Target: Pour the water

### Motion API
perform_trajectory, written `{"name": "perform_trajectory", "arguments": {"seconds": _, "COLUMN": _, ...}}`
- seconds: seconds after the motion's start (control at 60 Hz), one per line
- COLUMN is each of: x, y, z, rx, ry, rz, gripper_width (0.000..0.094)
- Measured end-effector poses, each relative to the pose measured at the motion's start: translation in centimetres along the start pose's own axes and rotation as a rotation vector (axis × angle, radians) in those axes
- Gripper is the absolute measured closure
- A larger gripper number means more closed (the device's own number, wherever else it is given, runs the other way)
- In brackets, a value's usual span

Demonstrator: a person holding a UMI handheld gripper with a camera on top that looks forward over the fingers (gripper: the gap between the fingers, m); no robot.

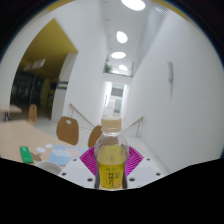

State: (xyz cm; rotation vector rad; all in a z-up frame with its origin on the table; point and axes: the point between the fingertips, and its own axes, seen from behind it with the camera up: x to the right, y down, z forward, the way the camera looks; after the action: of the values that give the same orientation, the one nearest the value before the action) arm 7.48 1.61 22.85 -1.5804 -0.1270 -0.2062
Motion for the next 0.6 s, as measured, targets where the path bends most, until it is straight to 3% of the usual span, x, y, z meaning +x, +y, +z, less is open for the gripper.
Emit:
{"name": "perform_trajectory", "arguments": {"seconds": 0.067, "x": -0.5, "y": 4.4, "z": 0.1, "rx": -0.063, "ry": -0.067, "rz": 0.257, "gripper_width": 0.0625}}
{"name": "perform_trajectory", "arguments": {"seconds": 0.167, "x": -1.4, "y": 10.6, "z": -0.2, "rx": -0.155, "ry": -0.101, "rz": 0.314, "gripper_width": 0.0625}}
{"name": "perform_trajectory", "arguments": {"seconds": 0.267, "x": -1.9, "y": 11.4, "z": -3.2, "rx": -0.142, "ry": -0.16, "rz": 0.225, "gripper_width": 0.0623}}
{"name": "perform_trajectory", "arguments": {"seconds": 0.4, "x": -3.1, "y": 11.9, "z": -1.9, "rx": -0.14, "ry": -0.18, "rz": 0.196, "gripper_width": 0.0622}}
{"name": "perform_trajectory", "arguments": {"seconds": 0.417, "x": -1.8, "y": 11.4, "z": -4.6, "rx": -0.137, "ry": -0.179, "rz": 0.2, "gripper_width": 0.0622}}
{"name": "perform_trajectory", "arguments": {"seconds": 0.55, "x": -3.9, "y": 12.6, "z": -1.5, "rx": -0.181, "ry": -0.212, "rz": 0.206, "gripper_width": 0.0425}}
{"name": "perform_trajectory", "arguments": {"seconds": 0.6, "x": -3.5, "y": 13.4, "z": -1.6, "rx": -0.222, "ry": -0.194, "rz": 0.217, "gripper_width": 0.0254}}
